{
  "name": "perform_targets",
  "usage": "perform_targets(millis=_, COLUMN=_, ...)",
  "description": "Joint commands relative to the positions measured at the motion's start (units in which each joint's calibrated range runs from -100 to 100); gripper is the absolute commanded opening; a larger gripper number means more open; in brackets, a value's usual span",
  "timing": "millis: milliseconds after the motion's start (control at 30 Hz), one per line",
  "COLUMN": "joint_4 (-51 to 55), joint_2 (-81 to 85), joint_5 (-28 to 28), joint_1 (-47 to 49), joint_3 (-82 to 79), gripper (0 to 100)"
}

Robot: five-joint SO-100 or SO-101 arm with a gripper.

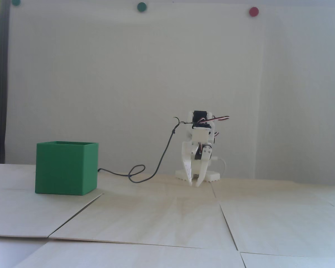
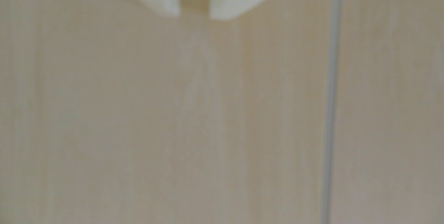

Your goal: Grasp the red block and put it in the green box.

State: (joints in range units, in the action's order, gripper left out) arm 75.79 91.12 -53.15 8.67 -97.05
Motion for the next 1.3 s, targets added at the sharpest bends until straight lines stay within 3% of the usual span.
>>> perform_targets(millis=0, joint_4=1.6, joint_2=0.2, joint_5=-0.3, joint_1=0.2, joint_3=0.3, gripper=3)
perform_targets(millis=1267, joint_4=1.6, joint_2=0.2, joint_5=-0.3, joint_1=0.5, joint_3=0.3, gripper=3)
